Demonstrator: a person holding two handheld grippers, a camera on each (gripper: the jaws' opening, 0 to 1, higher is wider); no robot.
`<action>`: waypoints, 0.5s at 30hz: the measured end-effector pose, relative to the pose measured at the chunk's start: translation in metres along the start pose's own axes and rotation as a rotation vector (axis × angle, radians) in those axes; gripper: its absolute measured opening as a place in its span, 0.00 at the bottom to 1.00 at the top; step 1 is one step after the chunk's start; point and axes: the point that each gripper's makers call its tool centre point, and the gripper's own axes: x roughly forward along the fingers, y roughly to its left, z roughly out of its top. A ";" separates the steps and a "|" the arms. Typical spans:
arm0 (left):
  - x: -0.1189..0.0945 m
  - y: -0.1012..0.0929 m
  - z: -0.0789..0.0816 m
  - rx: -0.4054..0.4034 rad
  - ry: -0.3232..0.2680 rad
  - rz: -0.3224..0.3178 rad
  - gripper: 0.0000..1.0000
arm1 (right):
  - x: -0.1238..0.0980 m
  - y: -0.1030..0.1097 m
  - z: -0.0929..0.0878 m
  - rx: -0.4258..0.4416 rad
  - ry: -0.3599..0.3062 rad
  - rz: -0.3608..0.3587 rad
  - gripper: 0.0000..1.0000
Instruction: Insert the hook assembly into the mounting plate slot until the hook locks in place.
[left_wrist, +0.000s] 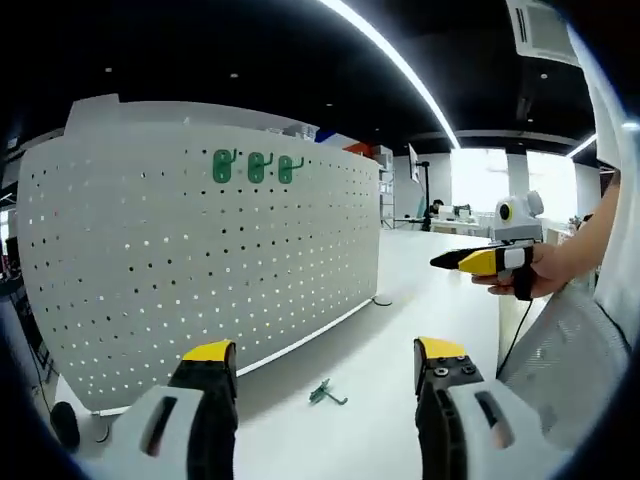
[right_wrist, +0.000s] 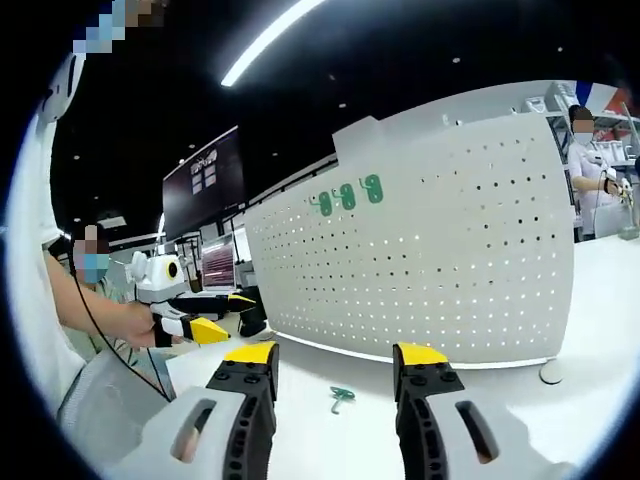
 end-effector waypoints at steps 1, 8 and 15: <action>0.001 0.000 -0.001 0.004 0.006 -0.006 0.74 | 0.000 0.000 0.001 0.000 -0.003 0.000 0.44; 0.003 0.007 -0.008 0.053 0.042 -0.048 0.70 | 0.001 0.002 0.001 -0.017 0.001 0.008 0.44; 0.007 0.014 -0.017 0.079 0.086 -0.067 0.69 | 0.001 0.006 0.002 -0.010 -0.002 0.020 0.46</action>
